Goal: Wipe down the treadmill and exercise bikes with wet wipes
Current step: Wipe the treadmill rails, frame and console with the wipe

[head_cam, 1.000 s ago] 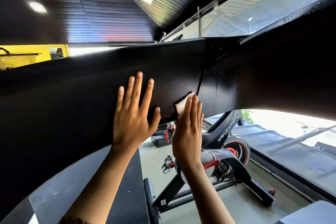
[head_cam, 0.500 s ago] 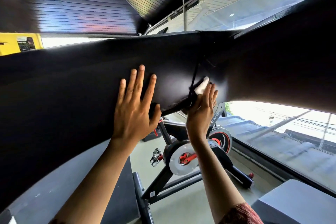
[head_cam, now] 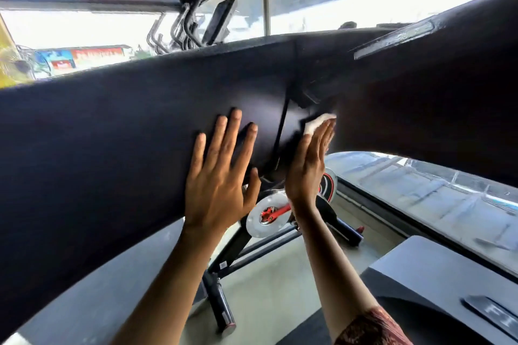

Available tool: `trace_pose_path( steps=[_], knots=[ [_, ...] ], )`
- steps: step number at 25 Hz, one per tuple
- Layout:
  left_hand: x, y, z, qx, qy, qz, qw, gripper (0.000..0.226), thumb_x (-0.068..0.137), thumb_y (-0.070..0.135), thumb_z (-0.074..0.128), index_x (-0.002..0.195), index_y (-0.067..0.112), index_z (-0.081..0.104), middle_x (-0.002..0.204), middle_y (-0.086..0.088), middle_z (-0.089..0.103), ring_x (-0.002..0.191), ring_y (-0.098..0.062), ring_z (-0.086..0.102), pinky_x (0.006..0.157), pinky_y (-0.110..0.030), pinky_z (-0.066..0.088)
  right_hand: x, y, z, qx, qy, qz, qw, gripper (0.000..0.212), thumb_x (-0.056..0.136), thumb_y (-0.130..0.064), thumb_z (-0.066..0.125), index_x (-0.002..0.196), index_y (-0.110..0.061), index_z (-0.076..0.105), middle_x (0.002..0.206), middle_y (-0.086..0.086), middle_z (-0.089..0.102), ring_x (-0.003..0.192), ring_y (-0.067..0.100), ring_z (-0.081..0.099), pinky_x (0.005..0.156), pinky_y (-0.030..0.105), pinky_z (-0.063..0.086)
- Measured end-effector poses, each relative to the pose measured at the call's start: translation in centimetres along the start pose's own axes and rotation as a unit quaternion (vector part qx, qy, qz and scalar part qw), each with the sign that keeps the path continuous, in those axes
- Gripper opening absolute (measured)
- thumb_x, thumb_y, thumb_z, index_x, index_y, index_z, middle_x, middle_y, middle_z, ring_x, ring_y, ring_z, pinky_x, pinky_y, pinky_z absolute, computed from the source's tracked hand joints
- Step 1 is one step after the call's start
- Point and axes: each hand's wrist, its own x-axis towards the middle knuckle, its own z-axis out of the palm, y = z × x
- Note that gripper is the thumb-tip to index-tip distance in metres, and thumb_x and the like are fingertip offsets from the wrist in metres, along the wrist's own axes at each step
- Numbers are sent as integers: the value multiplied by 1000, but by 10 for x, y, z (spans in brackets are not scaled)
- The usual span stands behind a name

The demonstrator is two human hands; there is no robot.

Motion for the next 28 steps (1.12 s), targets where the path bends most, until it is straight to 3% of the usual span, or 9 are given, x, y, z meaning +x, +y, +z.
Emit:
trace_pose_path(
  steps=[4,7,11,13,15,17,20,24,28],
  knots=[
    [4,1,-12,-47,-54,-12,997,59,89,32,45,144,13,42,155,-10,19,143,-26,21,118,-36,2,-46,-29,-2,4,-15,-6,1000,46,100,-18,41,142,0,36,150,6,26,142,16,20,115,19,21],
    [7,3,-32,-118,-120,-38,985,56,89,28,43,141,10,46,154,-13,23,142,-29,22,118,-38,4,-79,-47,-26,-58,-72,56,994,37,90,-2,52,126,2,58,130,16,56,123,16,51,96,5,35],
    [43,4,-87,-248,-180,-130,943,50,85,27,46,127,4,60,136,-19,54,125,-32,51,105,-41,38,-26,-124,-60,-182,-192,167,950,26,90,5,51,112,3,65,106,20,69,93,36,63,65,22,29],
    [77,4,-118,-335,-212,-276,876,44,81,26,53,116,4,67,116,-16,67,105,-30,65,89,-34,50,17,-176,-75,-175,-221,170,944,15,91,-1,54,93,0,69,88,20,69,86,27,64,65,23,27],
    [116,1,-144,-427,-254,-418,761,30,80,19,64,105,4,71,95,-12,73,86,-24,69,83,-31,53,55,-219,-85,-143,-252,159,944,21,91,-15,60,71,-16,65,60,-2,60,63,-3,58,62,20,28],
    [155,-9,-166,-452,-325,-460,692,17,81,9,70,97,8,73,87,-9,74,76,-13,66,78,-26,54,85,-255,-93,-154,-292,203,922,19,90,-25,65,74,-16,69,57,-8,56,58,-6,52,60,18,34],
    [199,-24,-187,-468,-383,-465,647,14,81,10,71,95,12,73,88,-9,74,68,-7,61,65,-17,48,118,-288,-102,-149,-273,256,915,12,87,-25,67,85,-15,73,67,1,65,66,7,60,60,12,42],
    [231,-36,-179,-512,-373,-470,614,14,81,10,71,82,24,69,81,-5,71,70,-10,61,72,-25,45,148,-297,-108,-146,-251,276,916,17,83,-32,70,84,-15,72,78,3,73,75,14,69,73,28,52],
    [250,-26,-158,-551,-368,-448,600,16,81,10,72,79,26,68,74,2,69,68,-11,62,66,-23,46,170,-289,-119,-166,-225,273,921,18,85,-31,70,88,-14,73,77,1,70,72,11,66,62,10,47]
  ],
)
